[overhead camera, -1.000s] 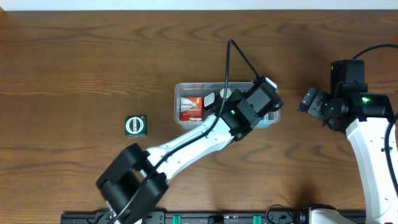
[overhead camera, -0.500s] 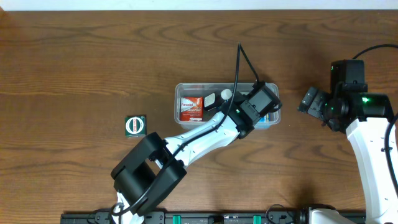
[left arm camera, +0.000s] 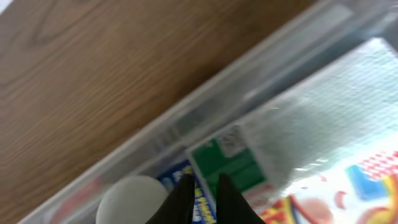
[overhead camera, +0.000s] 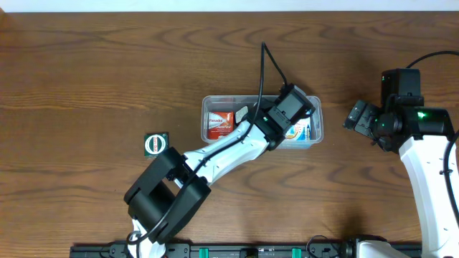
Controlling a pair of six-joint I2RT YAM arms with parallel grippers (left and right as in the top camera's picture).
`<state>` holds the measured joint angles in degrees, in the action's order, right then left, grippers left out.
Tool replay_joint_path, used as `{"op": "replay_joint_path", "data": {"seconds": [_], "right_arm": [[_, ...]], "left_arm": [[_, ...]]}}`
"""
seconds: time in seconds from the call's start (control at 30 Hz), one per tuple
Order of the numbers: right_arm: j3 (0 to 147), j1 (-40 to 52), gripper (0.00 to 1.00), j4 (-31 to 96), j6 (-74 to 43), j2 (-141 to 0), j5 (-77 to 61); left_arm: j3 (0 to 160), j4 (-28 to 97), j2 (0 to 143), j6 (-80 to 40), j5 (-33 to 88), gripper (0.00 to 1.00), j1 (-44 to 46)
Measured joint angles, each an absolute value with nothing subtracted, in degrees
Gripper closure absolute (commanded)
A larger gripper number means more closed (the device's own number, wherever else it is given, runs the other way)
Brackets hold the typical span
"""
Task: Pack container
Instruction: 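Push the bottle toward the container's right end, release, then move left gripper to the green Zam-Buk tin and grasp it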
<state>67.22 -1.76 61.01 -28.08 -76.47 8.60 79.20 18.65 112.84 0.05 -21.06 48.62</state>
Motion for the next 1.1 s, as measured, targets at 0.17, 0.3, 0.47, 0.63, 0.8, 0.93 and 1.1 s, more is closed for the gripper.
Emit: {"op": "replay_joint_path", "data": {"seconds": [0.17, 0.3, 0.47, 0.63, 0.8, 0.93, 1.1], "right_arm": [[67.2, -1.8, 0.01, 61.0, -28.1, -76.5, 8.6], [67.2, -1.8, 0.01, 61.0, -28.1, -76.5, 8.6], [67.2, -1.8, 0.01, 61.0, -28.1, -76.5, 8.6], [67.2, -1.8, 0.01, 61.0, -28.1, -76.5, 8.6], [67.2, -1.8, 0.01, 61.0, -28.1, -76.5, 8.6], [67.2, -1.8, 0.01, 61.0, -28.1, -76.5, 8.6], [67.2, -1.8, 0.01, 61.0, -28.1, -76.5, 8.6]], "left_arm": [[79.2, 19.7, 112.8, 0.1, -23.8, 0.86, 47.6], [79.2, 20.9, 112.8, 0.1, -25.7, 0.86, 47.5], [79.2, 22.5, 112.8, 0.0, -26.5, 0.86, 47.5], [79.2, 24.4, 112.8, -0.3, -28.6, 0.85, 47.5], [79.2, 25.7, 112.4, -1.3, -29.2, 0.77, 47.9], [79.1, 27.5, 109.5, -2.4, -29.2, 0.56, 48.6], [79.1, 34.5, 98.4, -6.9, -28.8, 0.43, 49.7]]}}
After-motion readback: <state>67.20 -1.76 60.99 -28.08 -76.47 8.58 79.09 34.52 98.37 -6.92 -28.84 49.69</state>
